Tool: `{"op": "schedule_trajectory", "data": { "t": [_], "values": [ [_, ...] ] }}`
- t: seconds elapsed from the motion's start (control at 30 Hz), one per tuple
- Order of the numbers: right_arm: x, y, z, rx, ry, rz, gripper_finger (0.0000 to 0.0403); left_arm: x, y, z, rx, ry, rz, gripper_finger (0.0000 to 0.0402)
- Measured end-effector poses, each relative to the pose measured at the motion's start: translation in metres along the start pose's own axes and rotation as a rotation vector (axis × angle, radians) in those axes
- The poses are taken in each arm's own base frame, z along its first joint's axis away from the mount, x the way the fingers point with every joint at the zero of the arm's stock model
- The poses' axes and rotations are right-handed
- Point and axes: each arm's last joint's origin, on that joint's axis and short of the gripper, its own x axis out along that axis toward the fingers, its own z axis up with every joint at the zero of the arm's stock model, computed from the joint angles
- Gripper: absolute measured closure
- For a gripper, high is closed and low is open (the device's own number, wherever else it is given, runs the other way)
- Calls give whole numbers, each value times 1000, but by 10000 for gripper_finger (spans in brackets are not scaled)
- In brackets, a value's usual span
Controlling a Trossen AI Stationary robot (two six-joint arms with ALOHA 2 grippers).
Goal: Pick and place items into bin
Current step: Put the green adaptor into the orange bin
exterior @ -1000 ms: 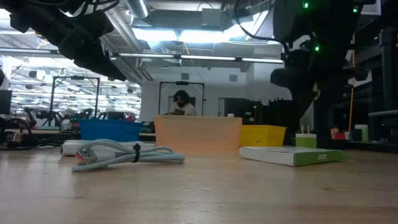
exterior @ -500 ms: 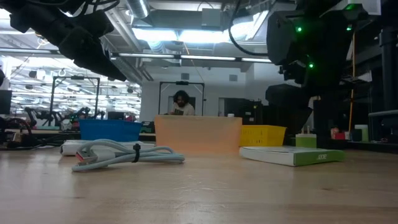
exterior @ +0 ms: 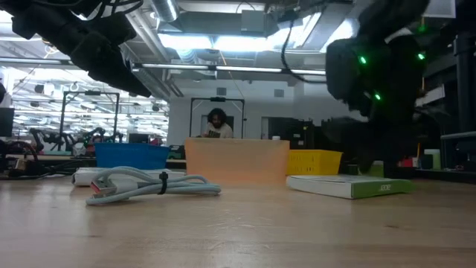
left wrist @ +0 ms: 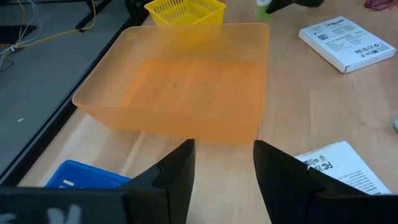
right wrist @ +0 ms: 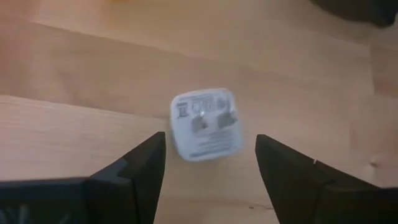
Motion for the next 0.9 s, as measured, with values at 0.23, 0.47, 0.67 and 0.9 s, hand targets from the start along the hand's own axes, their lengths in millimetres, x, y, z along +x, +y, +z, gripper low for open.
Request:
{"op": "schedule_trajectory", "data": {
  "t": [0.23, 0.47, 0.67, 0.9],
  "values": [
    [8, 2, -4, 2, -41, 62, 175, 0, 0, 0, -10, 0, 1, 245],
    [8, 0, -3, -33, -78, 51, 175, 0, 0, 0, -10, 0, 1, 243],
    [8, 1, -3, -65, -79, 50, 175, 0, 0, 0, -10, 0, 1, 246],
    [8, 6, -3, -133, -83, 96, 175, 0, 0, 0, -10, 0, 1, 246]
  ]
}}
